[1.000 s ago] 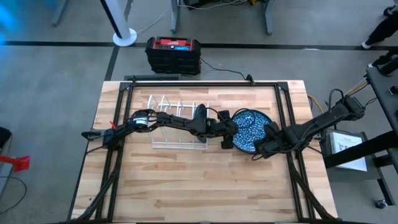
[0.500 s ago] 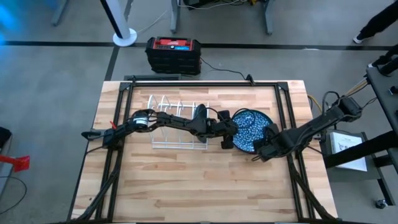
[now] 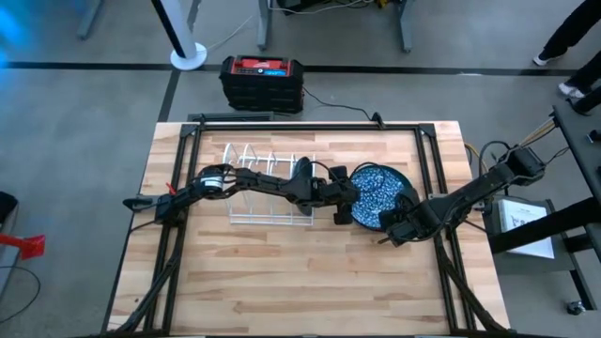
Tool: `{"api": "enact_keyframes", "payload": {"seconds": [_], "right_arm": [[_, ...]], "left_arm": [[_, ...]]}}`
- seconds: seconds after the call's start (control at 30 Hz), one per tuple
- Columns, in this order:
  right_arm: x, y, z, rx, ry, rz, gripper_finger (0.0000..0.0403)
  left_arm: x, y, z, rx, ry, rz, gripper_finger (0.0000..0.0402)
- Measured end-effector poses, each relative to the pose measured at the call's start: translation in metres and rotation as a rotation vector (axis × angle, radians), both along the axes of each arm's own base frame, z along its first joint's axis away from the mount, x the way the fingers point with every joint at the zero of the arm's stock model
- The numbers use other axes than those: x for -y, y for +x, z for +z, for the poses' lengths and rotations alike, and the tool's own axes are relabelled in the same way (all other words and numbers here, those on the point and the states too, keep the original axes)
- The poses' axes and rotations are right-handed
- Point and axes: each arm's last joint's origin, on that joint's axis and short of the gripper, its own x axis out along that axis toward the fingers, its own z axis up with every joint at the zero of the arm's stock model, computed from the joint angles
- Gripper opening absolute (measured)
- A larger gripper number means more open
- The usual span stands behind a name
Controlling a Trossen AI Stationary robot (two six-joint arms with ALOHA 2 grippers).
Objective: Sort dishes
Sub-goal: Put the blue patterned plate into the dish rack
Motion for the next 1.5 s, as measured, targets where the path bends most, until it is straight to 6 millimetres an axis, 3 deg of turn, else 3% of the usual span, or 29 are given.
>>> {"api": "enact_keyframes", "payload": {"seconds": [0.53,0.93,1.5], "right_arm": [[0.000,0.003,0.006,0.045,-0.045,0.026,0.0179],[-0.002,0.007,0.021,0.083,-0.015,0.076,0.0176],[-0.003,0.007,0.021,0.104,-0.027,0.072,0.0170]], "left_arm": [[0.001,0.002,0.001,0.024,-0.026,-0.029,0.0232],[0.001,0.005,0.003,0.068,-0.025,-0.033,0.0232],[0.003,0.006,0.003,0.086,-0.098,-0.079,0.0232]]}}
